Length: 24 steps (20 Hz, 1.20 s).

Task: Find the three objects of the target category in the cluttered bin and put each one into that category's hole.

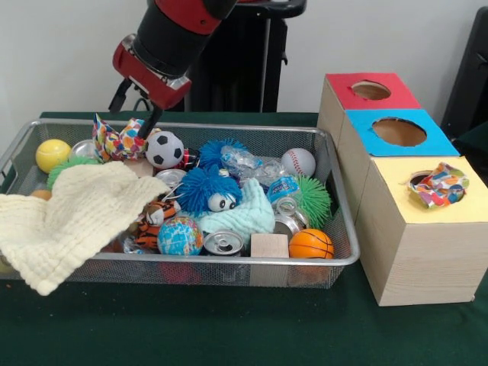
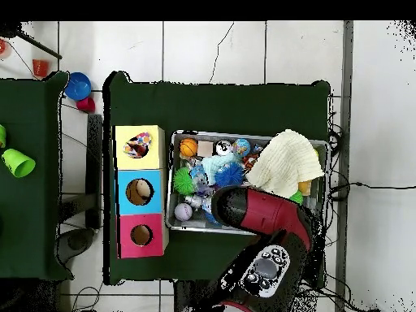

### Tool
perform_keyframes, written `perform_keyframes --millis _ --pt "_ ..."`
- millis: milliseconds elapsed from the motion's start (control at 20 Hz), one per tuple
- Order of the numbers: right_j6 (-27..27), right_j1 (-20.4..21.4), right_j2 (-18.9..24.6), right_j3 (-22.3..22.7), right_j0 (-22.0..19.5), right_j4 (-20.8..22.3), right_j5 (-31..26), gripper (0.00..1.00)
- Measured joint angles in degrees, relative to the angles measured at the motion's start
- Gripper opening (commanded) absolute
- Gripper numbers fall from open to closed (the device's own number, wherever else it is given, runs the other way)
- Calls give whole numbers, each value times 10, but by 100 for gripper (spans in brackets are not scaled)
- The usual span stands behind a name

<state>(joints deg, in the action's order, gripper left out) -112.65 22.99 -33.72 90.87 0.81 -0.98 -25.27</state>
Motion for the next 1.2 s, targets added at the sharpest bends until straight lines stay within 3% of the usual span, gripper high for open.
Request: perform_keyframes --millis 1050,1100,1200 --pt "0 -91 11 0 -28 -1 39 100" --pt "0 -92 12 1 -30 -1 39 0" --pt "0 -92 13 1 -30 -1 38 0"
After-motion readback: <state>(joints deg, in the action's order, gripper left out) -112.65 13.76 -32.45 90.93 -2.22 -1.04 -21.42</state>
